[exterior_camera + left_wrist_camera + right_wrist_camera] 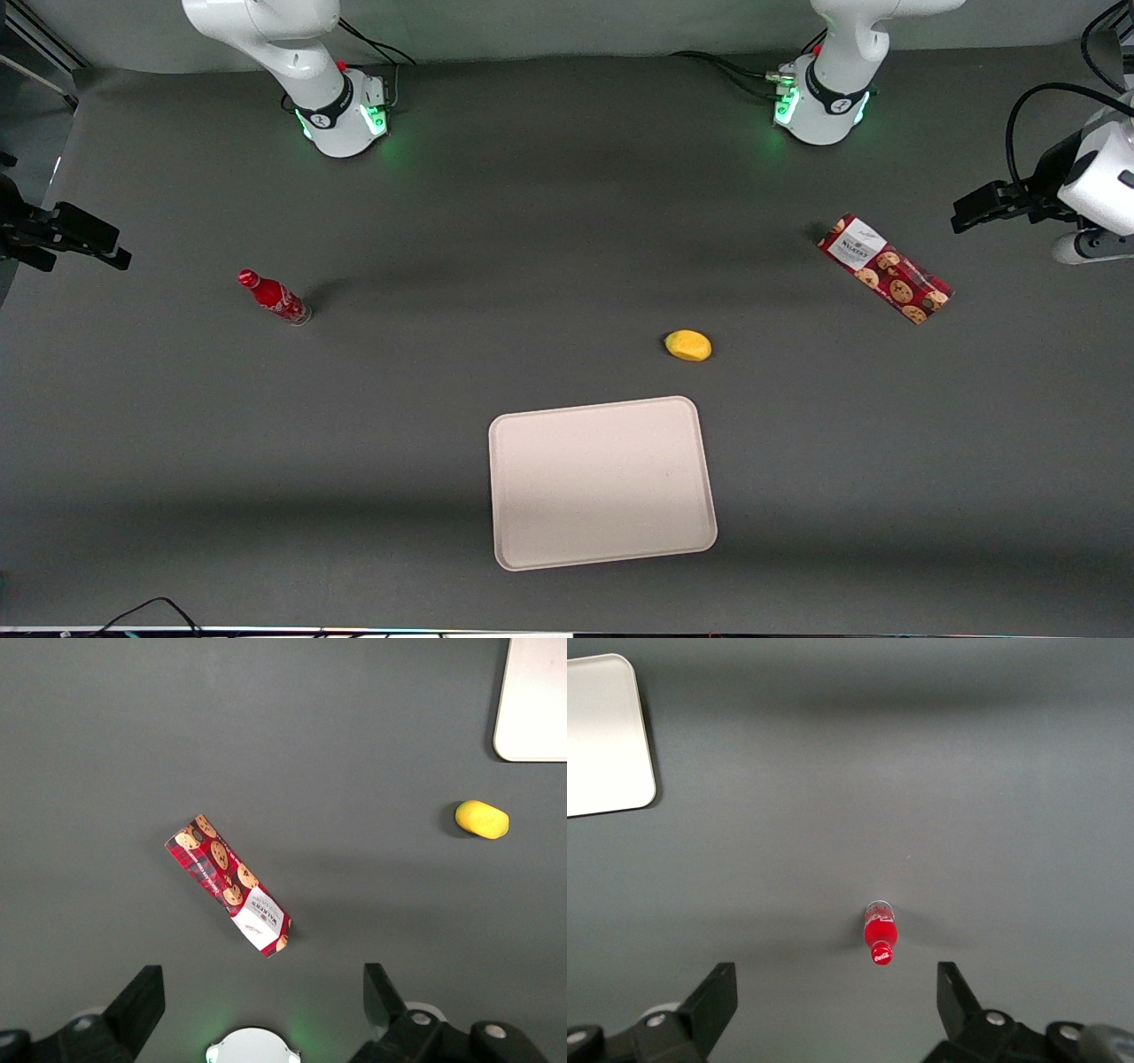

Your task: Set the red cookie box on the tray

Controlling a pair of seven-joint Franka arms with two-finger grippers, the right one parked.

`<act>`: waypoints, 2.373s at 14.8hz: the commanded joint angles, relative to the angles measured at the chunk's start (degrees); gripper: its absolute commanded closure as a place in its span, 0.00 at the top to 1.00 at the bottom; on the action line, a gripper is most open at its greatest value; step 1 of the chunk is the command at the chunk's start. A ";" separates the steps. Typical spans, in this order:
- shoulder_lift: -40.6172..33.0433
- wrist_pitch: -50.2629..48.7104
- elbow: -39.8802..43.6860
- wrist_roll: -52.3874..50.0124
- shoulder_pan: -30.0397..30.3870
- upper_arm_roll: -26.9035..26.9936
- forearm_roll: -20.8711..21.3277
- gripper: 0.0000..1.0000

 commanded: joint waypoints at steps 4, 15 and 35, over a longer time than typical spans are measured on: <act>0.66 -2.33 2.17 1.25 -0.68 0.44 0.89 1.00; 2.51 -0.08 -5.79 -8.31 -0.77 10.98 3.44 1.00; 14.19 65.25 -48.98 -26.61 -1.82 10.99 3.00 0.27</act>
